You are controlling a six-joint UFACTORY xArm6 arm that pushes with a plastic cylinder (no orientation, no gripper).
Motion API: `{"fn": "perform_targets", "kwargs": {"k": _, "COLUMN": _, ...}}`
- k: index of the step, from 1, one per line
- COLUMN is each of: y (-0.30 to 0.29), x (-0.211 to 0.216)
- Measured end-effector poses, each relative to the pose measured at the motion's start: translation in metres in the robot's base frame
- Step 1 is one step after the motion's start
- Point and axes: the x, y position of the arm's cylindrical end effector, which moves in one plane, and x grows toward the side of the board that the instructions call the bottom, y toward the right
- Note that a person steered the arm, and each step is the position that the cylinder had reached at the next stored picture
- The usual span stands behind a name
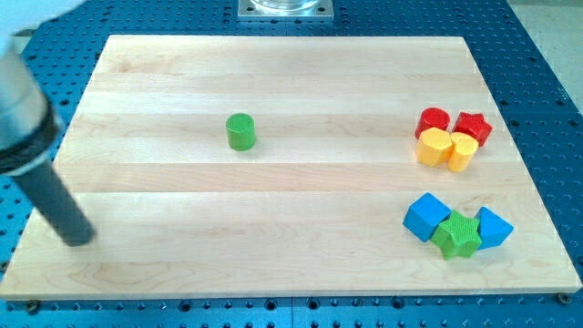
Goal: Place the green and blue blocks to the bottom right corner
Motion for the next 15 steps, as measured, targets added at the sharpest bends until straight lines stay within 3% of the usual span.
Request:
{"fn": "perform_targets", "kwargs": {"k": 2, "y": 0.021, "x": -0.109}}
{"fn": "perform_targets", "kwargs": {"k": 3, "y": 0.083, "x": -0.154}}
{"fn": "perform_targets", "kwargs": {"k": 4, "y": 0.158, "x": -0.132}}
{"fn": "perform_targets", "kwargs": {"k": 5, "y": 0.187, "x": -0.143}}
{"fn": "perform_targets", "kwargs": {"k": 6, "y": 0.163, "x": -0.167}}
{"fn": "perform_targets", "kwargs": {"k": 7, "y": 0.238, "x": -0.144}}
{"fn": "perform_targets", "kwargs": {"k": 8, "y": 0.292, "x": -0.058}}
{"fn": "perform_targets", "kwargs": {"k": 9, "y": 0.282, "x": -0.064}}
{"fn": "perform_targets", "kwargs": {"k": 10, "y": 0.285, "x": -0.099}}
{"fn": "perform_targets", "kwargs": {"k": 12, "y": 0.349, "x": -0.068}}
{"fn": "perform_targets", "kwargs": {"k": 15, "y": 0.362, "x": -0.085}}
